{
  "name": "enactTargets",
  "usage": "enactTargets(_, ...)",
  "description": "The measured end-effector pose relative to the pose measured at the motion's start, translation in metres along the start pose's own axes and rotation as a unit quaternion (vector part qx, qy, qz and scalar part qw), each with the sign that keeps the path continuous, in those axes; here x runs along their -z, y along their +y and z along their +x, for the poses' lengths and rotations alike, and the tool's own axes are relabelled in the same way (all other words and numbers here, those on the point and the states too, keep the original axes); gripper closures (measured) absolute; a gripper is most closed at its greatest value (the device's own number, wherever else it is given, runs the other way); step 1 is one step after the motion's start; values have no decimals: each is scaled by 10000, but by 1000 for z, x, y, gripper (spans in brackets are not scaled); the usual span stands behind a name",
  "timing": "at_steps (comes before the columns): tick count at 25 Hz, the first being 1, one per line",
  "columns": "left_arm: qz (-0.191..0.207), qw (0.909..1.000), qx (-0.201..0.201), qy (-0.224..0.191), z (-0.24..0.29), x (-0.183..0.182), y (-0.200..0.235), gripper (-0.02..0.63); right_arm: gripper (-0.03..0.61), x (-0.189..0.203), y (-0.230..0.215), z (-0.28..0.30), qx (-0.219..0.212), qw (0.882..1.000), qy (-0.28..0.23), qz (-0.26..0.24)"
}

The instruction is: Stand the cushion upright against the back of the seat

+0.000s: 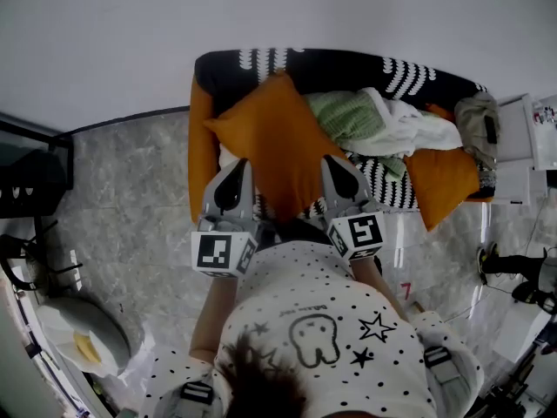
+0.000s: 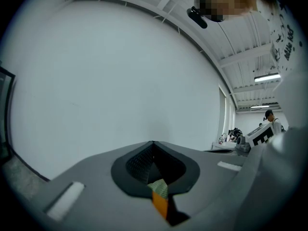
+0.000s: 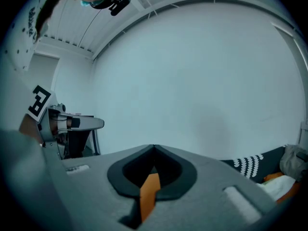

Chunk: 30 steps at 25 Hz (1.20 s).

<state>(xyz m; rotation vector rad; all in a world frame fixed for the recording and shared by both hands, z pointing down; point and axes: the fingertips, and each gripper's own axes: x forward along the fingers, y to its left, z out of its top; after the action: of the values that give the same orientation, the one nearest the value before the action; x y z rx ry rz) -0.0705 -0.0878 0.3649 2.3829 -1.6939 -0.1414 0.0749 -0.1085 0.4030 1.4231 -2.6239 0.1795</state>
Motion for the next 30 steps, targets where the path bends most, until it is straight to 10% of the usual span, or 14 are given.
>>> enactTargets(30,-58,9999,-72,60,42,-11,22,617,580,-11,-18,42,-63,9999,88,49)
